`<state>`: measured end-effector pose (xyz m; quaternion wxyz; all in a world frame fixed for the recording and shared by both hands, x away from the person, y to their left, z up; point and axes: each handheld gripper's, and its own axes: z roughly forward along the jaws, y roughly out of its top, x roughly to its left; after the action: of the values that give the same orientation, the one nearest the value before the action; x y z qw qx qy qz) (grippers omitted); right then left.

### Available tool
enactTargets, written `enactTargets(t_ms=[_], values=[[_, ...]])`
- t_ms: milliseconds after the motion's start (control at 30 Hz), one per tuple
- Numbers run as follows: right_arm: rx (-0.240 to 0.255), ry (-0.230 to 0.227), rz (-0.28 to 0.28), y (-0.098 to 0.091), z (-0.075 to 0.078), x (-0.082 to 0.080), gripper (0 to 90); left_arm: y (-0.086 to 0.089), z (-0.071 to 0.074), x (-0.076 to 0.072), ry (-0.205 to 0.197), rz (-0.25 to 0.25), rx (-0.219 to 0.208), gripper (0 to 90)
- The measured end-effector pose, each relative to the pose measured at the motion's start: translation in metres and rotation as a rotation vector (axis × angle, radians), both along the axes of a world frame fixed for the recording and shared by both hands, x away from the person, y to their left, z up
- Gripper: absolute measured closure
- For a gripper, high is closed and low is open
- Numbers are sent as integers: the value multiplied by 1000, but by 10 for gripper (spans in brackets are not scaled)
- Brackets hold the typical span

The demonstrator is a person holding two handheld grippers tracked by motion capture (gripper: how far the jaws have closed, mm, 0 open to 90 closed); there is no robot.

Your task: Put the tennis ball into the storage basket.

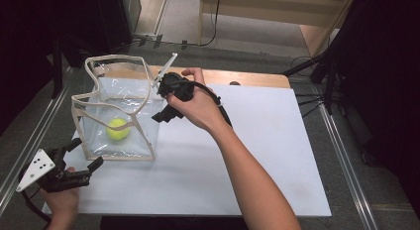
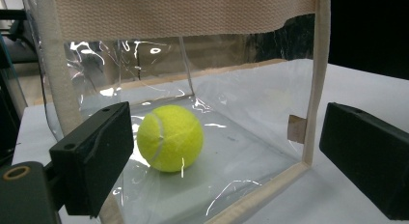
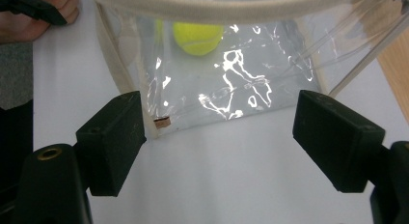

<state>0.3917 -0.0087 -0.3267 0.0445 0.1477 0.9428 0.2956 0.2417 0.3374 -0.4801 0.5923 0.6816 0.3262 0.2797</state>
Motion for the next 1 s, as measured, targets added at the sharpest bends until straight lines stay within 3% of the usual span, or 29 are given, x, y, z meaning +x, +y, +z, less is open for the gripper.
enactTargets(t_ms=[500,633,1000], values=[[36,12,-33,-17,-17,-10,154,0,0,0,0,0,3,54],[42,4,-41,-21,-23,-12,110,0,0,0,0,-1,4,53],[66,-21,-83,-37,-38,-19,92,0,0,0,2,0,4,54]])
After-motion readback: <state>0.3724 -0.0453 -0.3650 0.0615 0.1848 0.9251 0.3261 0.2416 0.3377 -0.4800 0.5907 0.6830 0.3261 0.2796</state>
